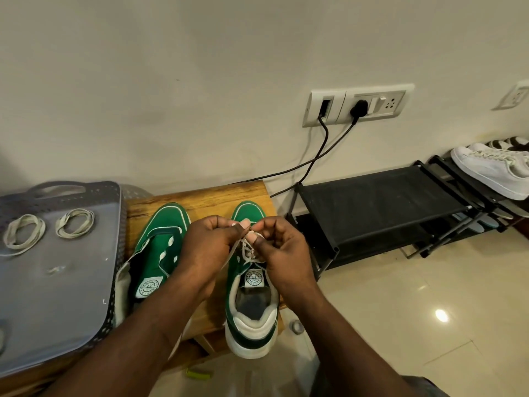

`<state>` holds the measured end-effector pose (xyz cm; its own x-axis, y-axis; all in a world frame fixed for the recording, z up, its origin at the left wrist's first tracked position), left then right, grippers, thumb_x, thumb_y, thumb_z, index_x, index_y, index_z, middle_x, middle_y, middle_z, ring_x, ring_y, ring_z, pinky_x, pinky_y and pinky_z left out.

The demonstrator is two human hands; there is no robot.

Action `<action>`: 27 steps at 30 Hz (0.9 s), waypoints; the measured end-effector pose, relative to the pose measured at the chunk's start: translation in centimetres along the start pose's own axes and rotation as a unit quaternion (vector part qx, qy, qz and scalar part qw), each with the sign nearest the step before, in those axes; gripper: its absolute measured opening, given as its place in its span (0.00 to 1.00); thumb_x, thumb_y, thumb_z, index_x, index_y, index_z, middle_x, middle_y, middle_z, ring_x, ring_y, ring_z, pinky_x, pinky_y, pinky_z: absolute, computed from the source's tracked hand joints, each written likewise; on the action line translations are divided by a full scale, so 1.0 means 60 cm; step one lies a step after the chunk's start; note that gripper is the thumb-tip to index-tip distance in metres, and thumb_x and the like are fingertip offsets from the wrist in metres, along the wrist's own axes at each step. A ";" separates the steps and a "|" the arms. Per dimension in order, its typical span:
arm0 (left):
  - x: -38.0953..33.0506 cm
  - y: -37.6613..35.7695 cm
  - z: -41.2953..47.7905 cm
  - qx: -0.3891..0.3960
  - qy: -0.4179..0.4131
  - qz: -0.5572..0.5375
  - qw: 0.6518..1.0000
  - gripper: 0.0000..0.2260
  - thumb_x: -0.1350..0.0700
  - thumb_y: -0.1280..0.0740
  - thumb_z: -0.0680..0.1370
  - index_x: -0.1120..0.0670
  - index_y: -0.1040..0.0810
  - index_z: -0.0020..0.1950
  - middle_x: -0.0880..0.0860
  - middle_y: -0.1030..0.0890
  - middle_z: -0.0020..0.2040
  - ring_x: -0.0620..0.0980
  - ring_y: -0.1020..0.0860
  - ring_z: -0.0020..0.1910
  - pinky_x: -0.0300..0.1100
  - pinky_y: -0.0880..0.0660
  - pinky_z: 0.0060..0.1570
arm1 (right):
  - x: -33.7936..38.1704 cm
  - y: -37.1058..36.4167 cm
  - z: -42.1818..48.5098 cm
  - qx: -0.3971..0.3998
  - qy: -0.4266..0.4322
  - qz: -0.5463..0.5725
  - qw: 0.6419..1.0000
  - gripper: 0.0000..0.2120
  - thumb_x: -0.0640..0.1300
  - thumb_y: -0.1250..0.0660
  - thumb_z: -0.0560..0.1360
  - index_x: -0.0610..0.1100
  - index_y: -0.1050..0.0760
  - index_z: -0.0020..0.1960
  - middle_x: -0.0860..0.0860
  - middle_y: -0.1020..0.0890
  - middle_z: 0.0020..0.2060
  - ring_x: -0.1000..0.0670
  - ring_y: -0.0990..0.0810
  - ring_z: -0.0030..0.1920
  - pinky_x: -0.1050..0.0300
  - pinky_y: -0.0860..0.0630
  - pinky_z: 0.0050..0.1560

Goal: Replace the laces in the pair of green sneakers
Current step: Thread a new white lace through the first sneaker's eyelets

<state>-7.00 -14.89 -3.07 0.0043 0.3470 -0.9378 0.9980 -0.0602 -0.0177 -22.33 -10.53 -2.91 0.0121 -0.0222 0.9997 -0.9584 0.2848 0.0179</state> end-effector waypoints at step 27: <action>-0.040 0.016 0.000 -0.119 -0.153 0.613 0.766 0.10 0.48 0.34 0.83 0.54 0.24 0.58 0.54 0.17 0.48 0.53 0.27 0.40 0.45 0.31 0.38 | -0.042 0.066 -0.057 -0.104 -0.117 0.220 0.963 0.09 0.35 0.43 0.85 0.39 0.28 0.47 0.48 0.29 0.29 0.50 0.29 0.30 0.57 0.27 0.35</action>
<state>-6.03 -15.78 -0.81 0.9688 -0.0718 -0.2374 0.2394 0.0205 0.9707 -25.16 -6.09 -5.27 -0.4703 -0.0640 0.8802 -0.7775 0.5019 -0.3789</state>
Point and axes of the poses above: each hand's wrist, its own z-axis towards the middle knuckle, its own y-axis out of the back of the hand, x = y × z, the point moved 10 cm from there along z, towards the middle knuckle
